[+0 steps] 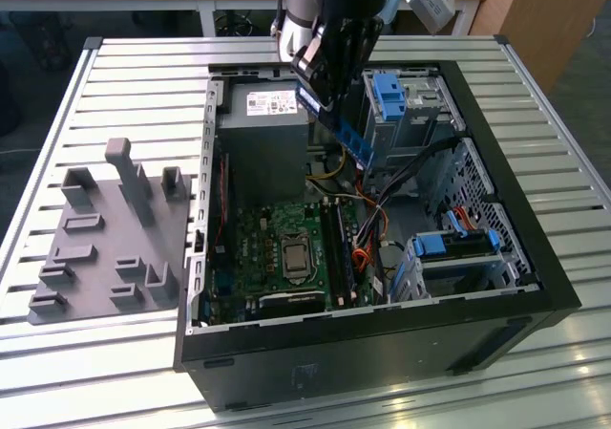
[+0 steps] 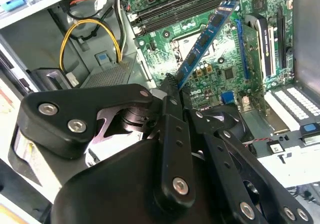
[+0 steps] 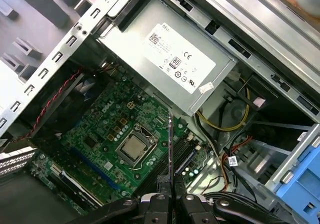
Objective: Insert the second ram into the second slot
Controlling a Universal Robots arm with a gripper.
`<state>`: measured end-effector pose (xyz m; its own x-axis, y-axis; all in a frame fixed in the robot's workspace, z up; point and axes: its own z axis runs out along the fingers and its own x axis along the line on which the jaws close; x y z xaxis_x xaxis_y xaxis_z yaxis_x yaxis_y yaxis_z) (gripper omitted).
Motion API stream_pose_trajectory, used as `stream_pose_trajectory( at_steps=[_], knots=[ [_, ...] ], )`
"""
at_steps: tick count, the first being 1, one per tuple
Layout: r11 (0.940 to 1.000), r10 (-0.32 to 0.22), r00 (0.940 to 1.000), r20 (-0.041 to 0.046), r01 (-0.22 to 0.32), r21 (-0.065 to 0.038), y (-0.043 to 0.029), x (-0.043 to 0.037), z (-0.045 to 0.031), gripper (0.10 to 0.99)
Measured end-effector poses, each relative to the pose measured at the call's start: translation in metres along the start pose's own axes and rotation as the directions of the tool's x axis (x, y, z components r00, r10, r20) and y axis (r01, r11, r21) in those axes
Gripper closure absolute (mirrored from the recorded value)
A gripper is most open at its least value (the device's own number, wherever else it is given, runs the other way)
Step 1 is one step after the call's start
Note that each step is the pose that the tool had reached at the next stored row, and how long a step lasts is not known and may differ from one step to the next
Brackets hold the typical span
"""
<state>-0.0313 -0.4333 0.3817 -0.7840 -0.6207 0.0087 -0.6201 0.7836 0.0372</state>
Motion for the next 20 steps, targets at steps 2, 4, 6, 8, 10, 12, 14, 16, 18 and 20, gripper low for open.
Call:
stream_pose_trajectory(
  at_steps=[2,4,6,8,10,12,14,16,18,20],
  knots=[
    [0.9999,0.013,0.9999,0.0004,-0.013,0.000,0.0000,0.0000,0.0000,0.949],
    [0.9997,0.026,0.9997,0.0010,-0.026,0.000,0.0000,0.0000,0.0001,0.949],
    [0.9992,0.039,0.9992,0.0014,-0.039,0.000,0.0000,0.0000,0.0001,0.949],
    [0.9987,0.052,0.9987,0.0019,-0.052,0.000,0.0000,0.0000,0.0001,0.949],
    [0.9979,0.065,0.9979,0.0024,-0.065,-0.001,0.0000,0.0000,0.0002,0.949],
    [0.9969,0.078,0.9969,0.0029,-0.078,-0.001,0.0000,0.0000,0.0002,0.949],
    [0.9958,0.092,0.9958,0.0033,-0.092,-0.001,0.0000,0.0000,0.0003,0.949],
    [0.9944,0.106,0.9944,0.0039,-0.106,-0.001,0.0000,0.0000,0.0003,0.949],
    [0.9929,0.119,0.9929,0.0043,-0.119,-0.001,0.0000,0.0000,0.0003,0.949],
    [0.9913,0.132,0.9913,0.0048,-0.132,-0.001,0.0000,0.0000,0.0004,0.949]
  ],
)
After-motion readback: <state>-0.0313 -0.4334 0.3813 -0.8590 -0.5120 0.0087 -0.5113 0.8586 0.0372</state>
